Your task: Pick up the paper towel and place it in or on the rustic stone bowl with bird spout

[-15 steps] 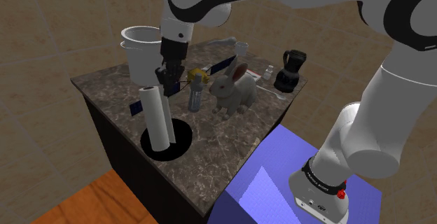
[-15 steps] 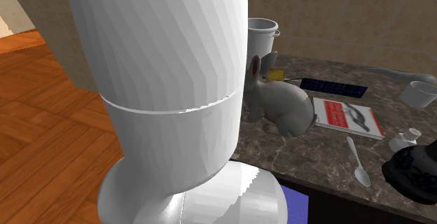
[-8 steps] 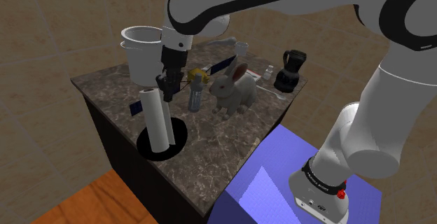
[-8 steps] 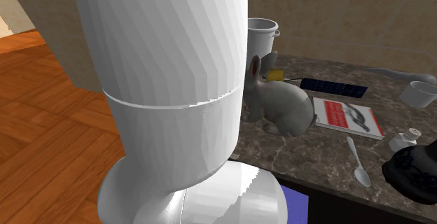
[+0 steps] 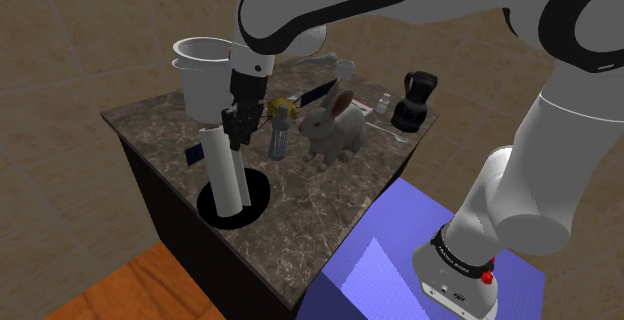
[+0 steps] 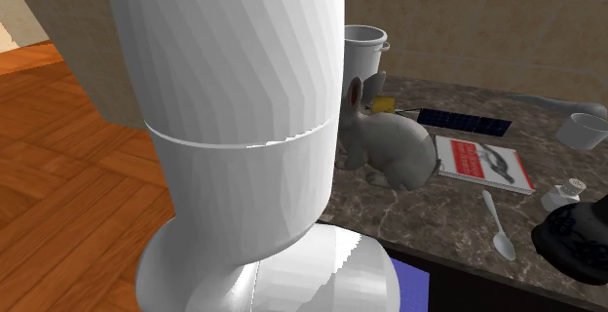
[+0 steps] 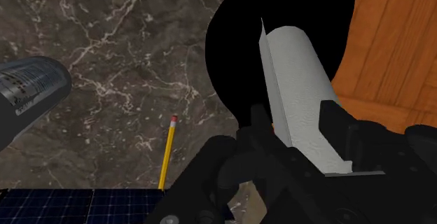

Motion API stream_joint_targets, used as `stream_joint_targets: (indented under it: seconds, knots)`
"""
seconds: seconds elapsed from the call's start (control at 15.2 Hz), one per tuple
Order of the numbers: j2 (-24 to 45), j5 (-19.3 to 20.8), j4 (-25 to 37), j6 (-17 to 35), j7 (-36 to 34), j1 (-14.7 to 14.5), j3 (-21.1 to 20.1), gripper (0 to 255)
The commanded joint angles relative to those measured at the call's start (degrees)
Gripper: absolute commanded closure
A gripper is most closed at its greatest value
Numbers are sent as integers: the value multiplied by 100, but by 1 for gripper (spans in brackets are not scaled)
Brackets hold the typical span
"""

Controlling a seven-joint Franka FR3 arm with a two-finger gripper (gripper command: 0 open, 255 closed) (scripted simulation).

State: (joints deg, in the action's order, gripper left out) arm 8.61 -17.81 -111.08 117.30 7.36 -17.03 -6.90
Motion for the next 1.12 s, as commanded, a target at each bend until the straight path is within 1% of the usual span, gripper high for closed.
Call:
stream_joint_targets:
  seconds: [0.0, 0.26, 0.53, 1.06]
  knots:
    - [23, 4, -7, -17, -4, -6, -6, 0]
    - [27, 0, -30, 8, 12, -2, -3, 0]
    - [-163, 67, 440, -674, -27, 98, 75, 0]
    - [-163, 66, 440, -674, -27, 98, 75, 0]
